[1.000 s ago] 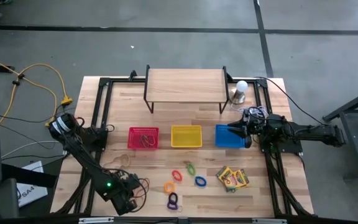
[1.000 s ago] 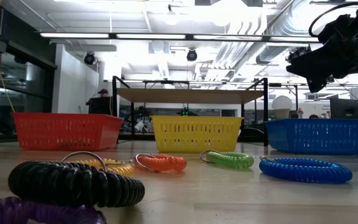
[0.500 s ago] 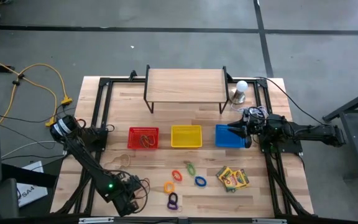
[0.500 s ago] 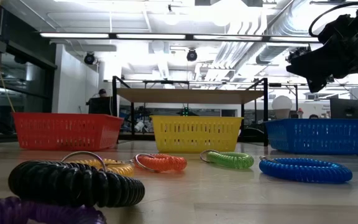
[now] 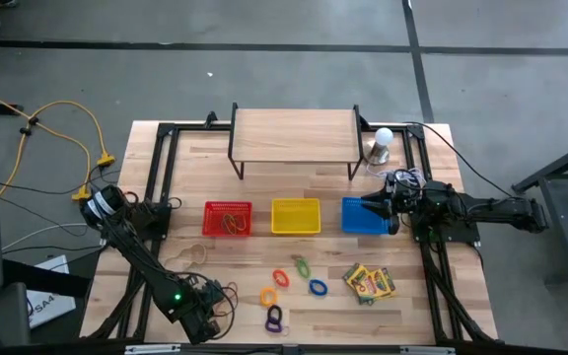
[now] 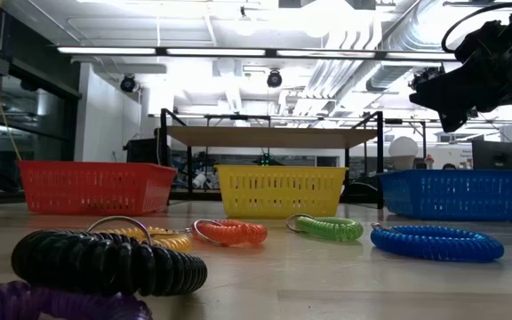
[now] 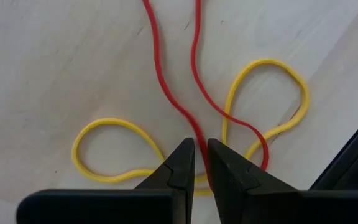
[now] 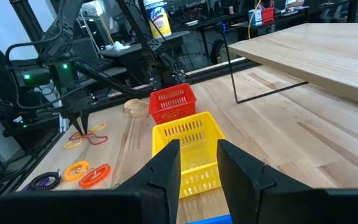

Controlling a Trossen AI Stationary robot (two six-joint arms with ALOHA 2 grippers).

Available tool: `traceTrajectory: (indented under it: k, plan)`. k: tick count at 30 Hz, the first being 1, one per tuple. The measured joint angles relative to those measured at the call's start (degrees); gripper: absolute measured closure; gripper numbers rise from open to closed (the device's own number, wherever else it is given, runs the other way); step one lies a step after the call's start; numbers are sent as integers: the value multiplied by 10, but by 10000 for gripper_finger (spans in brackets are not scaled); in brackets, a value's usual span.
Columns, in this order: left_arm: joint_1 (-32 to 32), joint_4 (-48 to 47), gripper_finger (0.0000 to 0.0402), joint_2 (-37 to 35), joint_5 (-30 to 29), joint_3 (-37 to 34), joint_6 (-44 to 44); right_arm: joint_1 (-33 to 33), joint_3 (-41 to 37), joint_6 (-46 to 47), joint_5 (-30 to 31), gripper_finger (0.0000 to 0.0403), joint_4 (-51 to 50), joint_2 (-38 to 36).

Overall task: Pick & Place Office Desk Supplies
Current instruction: Put the red rubber band into the red bin

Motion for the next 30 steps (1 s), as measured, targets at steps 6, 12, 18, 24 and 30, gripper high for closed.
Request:
traceTrajectory:
  k: [6, 12, 18, 24, 30]
  plan:
    - [0, 1, 361, -1, 0, 0, 3, 0, 0, 0, 0, 309, 0, 0]
    - [0, 3, 361, -7, 0, 0, 16, 0, 0, 0, 0, 309, 0, 0]
    - [0, 5, 361, -7, 0, 0, 17, 0, 0, 0, 0, 309, 0, 0]
    - [0, 4, 361, -7, 0, 0, 12, 0, 0, 0, 0, 309, 0, 0]
    - [0, -1, 361, -7, 0, 0, 6, 0, 0, 0, 0, 309, 0, 0]
